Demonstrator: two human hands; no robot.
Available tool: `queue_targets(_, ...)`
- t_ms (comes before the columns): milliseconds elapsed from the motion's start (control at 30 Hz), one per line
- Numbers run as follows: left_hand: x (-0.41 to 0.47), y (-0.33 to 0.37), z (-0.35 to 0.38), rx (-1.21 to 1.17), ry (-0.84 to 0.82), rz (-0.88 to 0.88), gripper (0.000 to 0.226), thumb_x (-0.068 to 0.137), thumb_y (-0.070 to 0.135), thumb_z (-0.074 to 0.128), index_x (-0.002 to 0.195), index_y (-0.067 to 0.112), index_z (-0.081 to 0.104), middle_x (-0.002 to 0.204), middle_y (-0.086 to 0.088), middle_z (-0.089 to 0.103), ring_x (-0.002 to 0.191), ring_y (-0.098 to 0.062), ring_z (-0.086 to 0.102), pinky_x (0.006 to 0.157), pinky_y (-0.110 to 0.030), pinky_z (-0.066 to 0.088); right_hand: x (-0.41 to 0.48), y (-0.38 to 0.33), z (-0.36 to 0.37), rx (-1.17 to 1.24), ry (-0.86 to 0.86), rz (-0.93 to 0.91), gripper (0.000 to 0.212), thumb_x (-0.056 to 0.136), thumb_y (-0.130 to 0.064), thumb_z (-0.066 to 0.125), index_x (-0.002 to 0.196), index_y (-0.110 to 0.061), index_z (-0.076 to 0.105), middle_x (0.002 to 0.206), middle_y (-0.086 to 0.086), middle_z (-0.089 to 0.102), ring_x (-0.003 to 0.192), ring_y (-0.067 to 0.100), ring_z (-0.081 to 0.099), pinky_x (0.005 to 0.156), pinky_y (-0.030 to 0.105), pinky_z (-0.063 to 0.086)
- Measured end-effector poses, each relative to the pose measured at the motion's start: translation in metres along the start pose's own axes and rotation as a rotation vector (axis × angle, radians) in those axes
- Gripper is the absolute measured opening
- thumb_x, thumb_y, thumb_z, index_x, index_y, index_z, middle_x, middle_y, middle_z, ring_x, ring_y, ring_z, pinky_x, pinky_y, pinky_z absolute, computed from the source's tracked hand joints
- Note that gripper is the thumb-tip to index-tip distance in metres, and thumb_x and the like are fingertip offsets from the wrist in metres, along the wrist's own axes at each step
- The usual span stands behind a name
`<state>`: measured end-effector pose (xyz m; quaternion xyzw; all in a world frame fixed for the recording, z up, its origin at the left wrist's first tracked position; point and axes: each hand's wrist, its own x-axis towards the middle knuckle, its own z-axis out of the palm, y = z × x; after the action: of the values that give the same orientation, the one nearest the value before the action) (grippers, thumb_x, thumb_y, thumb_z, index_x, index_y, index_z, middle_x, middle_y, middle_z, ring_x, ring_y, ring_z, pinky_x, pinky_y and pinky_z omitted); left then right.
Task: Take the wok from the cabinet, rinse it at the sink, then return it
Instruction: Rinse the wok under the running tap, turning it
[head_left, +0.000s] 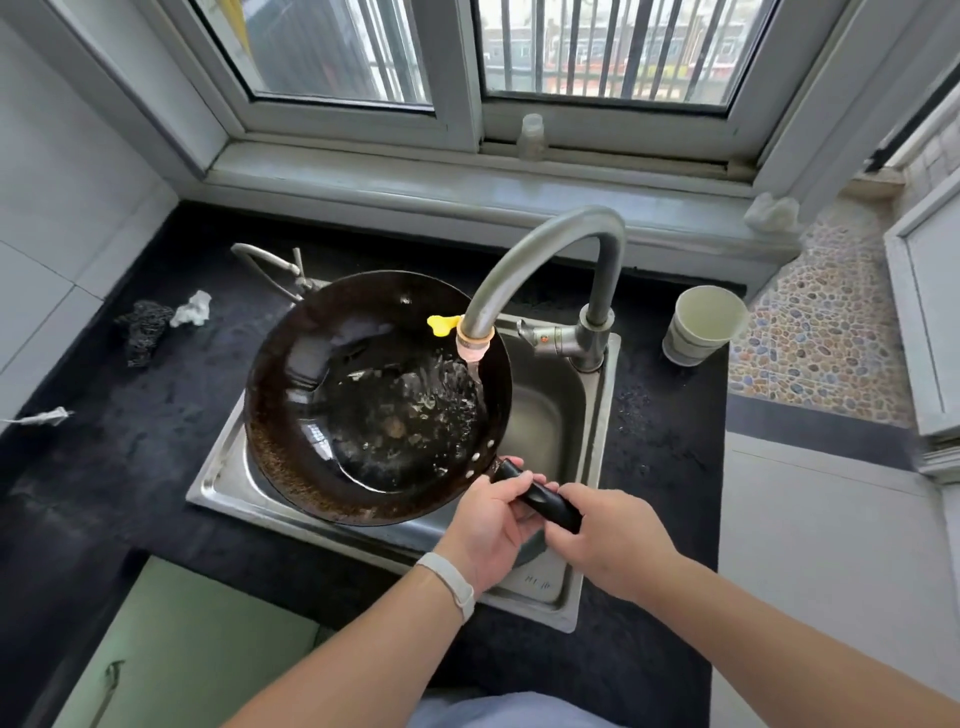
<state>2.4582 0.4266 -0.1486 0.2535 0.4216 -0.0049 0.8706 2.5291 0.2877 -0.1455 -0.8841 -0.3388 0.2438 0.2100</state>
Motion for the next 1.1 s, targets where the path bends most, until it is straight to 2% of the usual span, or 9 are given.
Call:
queue_targets(167, -0.016, -0.012, -0.013, 0.071, 0.013, -0.012, 0.013, 0.098, -0.003, 0.049, 0.093, 0.009, 0.051, 0.077, -0.013, 0.063, 0.081, -0.029, 0.067, 0.077, -0.039, 0.058, -0.021, -0.011, 0.004, 0.096, -0.079, 0.075, 0.019, 0.088, -0.043, 0.06, 0.098, -0.029, 0.067, 0.069, -0.009, 0.059, 0.065, 0.011, 0.055, 0.052, 0.018, 0.035)
queue_targets(233, -0.02, -0.016, -0.019, 0.109, 0.02, -0.002, 0.012, 0.097, -0.002, 0.051, 0.093, 0.009, 0.051, 0.079, -0.013, 0.062, 0.079, -0.029, 0.068, 0.072, -0.036, 0.058, -0.027, -0.016, 0.006, 0.151, -0.122, 0.129, 0.019, 0.087, -0.043, 0.061, 0.093, -0.025, 0.067, 0.068, -0.007, 0.061, 0.063, 0.012, 0.057, 0.051, 0.02, 0.038)
queue_targets(367, -0.028, -0.022, -0.031, 0.217, 0.078, 0.02, 0.011, 0.095, 0.003, 0.059, 0.094, 0.009, 0.05, 0.081, -0.012, 0.062, 0.083, -0.029, 0.067, 0.069, -0.035, 0.058, -0.036, -0.024, 0.013, 0.281, -0.206, 0.221, 0.018, 0.082, -0.035, 0.064, 0.087, -0.019, 0.067, 0.074, 0.003, 0.067, 0.061, 0.018, 0.058, 0.061, 0.038, 0.052)
queue_targets(500, -0.04, -0.024, -0.039, 0.246, 0.137, 0.044, 0.01, 0.093, 0.003, 0.061, 0.091, 0.008, 0.052, 0.083, -0.012, 0.058, 0.088, -0.03, 0.062, 0.067, -0.033, 0.056, -0.043, -0.036, 0.02, 0.449, -0.278, 0.274, 0.016, 0.085, -0.025, 0.065, 0.093, -0.011, 0.067, 0.067, 0.004, 0.054, 0.044, 0.014, 0.049, 0.044, 0.028, 0.046)
queue_targets(600, -0.046, -0.023, -0.042, 0.211, 0.16, 0.058, 0.011, 0.093, 0.0, 0.059, 0.092, 0.008, 0.052, 0.085, -0.012, 0.058, 0.088, -0.031, 0.065, 0.073, -0.036, 0.057, -0.048, -0.042, 0.023, 0.552, -0.324, 0.298, 0.013, 0.088, -0.017, 0.062, 0.099, -0.012, 0.067, 0.062, 0.006, 0.052, 0.035, 0.014, 0.047, 0.041, 0.025, 0.043)
queue_targets(733, -0.054, -0.02, -0.043, 0.116, 0.139, 0.072, 0.011, 0.094, -0.003, 0.057, 0.095, 0.007, 0.053, 0.084, -0.011, 0.062, 0.084, -0.028, 0.069, 0.082, -0.039, 0.057, -0.05, -0.048, 0.025, 0.672, -0.326, 0.348, 0.014, 0.083, -0.01, 0.061, 0.094, -0.015, 0.069, 0.057, 0.007, 0.053, 0.037, 0.019, 0.044, 0.041, 0.026, 0.04)
queue_targets(900, -0.059, -0.01, -0.042, -0.036, 0.09, 0.091, 0.005, 0.099, -0.002, 0.049, 0.098, 0.003, 0.052, 0.095, -0.017, 0.065, 0.093, -0.03, 0.069, 0.088, -0.042, 0.055, -0.047, -0.052, 0.015, 0.82, -0.388, 0.365, 0.018, 0.084, -0.005, 0.06, 0.1, 0.0, 0.067, 0.053, 0.006, 0.053, 0.035, 0.019, 0.041, 0.039, 0.025, 0.033)
queue_targets(1000, -0.06, -0.003, -0.044, -0.116, 0.04, 0.092, 0.008, 0.101, -0.001, 0.045, 0.106, 0.002, 0.05, 0.101, -0.02, 0.067, 0.098, -0.03, 0.07, 0.085, -0.043, 0.056, -0.044, -0.055, 0.011, 0.952, -0.427, 0.364, 0.013, 0.088, -0.005, 0.06, 0.098, 0.003, 0.065, 0.055, 0.007, 0.052, 0.037, 0.019, 0.039, 0.038, 0.024, 0.029)
queue_targets(1100, -0.06, 0.0, -0.045, -0.053, 0.029, 0.125, 0.009, 0.101, 0.001, 0.044, 0.107, 0.002, 0.051, 0.094, -0.015, 0.067, 0.09, -0.026, 0.069, 0.085, -0.042, 0.056, -0.043, -0.057, 0.011, 1.028, -0.441, 0.347, 0.004, 0.091, -0.005, 0.059, 0.09, -0.003, 0.061, 0.057, 0.007, 0.051, 0.038, 0.018, 0.039, 0.037, 0.024, 0.028)
